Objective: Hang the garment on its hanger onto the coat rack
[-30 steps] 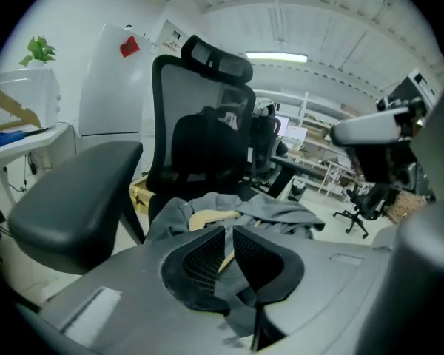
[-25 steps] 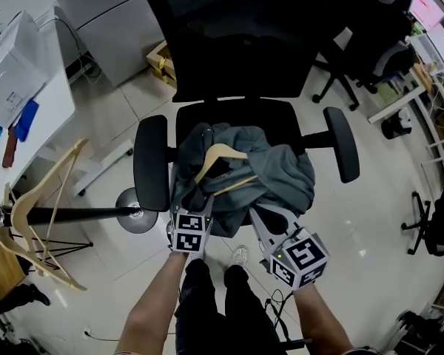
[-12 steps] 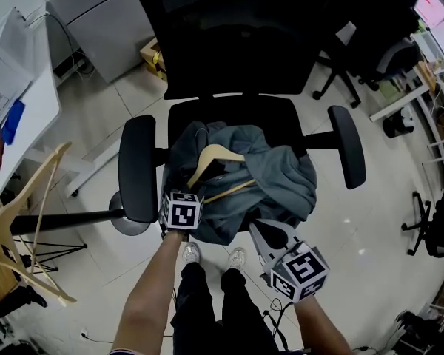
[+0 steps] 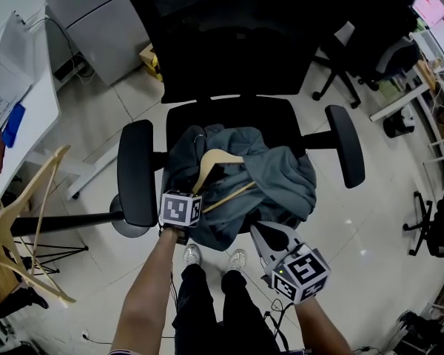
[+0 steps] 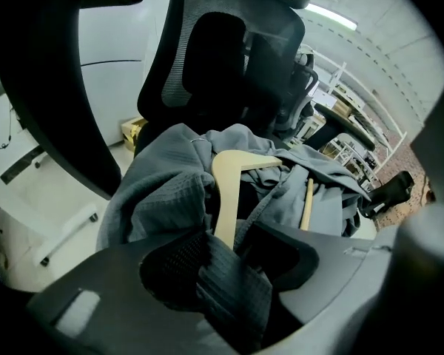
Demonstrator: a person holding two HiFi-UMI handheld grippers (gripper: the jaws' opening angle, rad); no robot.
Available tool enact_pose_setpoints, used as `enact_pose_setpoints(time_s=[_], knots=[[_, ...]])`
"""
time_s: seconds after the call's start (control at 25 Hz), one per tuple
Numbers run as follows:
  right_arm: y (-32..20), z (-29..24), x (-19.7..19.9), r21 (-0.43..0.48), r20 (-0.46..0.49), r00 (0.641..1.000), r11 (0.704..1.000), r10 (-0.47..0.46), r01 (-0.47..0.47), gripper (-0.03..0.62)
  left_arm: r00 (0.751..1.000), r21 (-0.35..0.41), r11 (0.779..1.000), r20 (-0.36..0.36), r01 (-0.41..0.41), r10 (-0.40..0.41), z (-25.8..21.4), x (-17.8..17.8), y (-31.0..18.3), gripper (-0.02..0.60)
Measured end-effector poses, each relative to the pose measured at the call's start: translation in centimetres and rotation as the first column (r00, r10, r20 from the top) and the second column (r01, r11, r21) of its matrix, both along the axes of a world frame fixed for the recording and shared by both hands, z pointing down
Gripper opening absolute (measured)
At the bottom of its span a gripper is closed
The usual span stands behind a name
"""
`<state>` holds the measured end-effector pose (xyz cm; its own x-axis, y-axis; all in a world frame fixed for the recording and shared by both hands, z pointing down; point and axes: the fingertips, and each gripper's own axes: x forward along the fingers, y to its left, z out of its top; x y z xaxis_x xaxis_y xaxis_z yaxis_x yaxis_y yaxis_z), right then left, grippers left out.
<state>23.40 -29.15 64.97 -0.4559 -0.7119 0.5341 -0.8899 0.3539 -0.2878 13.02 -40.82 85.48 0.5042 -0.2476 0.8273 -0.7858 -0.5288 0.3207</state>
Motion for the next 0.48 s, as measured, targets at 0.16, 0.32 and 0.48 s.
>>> enact_pose_setpoints(time_s=[0.16, 0.32, 0.48], knots=[[0.2, 0.2, 0.3, -0.006, 0.002, 1.0, 1.0, 0.01, -0.01, 0.002, 0.998, -0.049, 0.999, -0.065, 0.014, -0.018, -0.9, 1.3, 0.7, 0.195], [0.4, 0.4, 0.1, -0.012, 0.005, 1.0, 1.0, 0.006, -0.006, 0.002, 1.0, -0.045, 0.999, -0.01, 0.005, -0.005, 0.5, 1.4, 1.3, 0.175], [0.3, 0.6, -0.1, -0.015, 0.008, 1.0, 1.0, 0.003, -0.002, 0.002, 0.999, -0.047, 0.998, 0.038, -0.034, 0.036, 1.1, 1.8, 1.7, 0.198]])
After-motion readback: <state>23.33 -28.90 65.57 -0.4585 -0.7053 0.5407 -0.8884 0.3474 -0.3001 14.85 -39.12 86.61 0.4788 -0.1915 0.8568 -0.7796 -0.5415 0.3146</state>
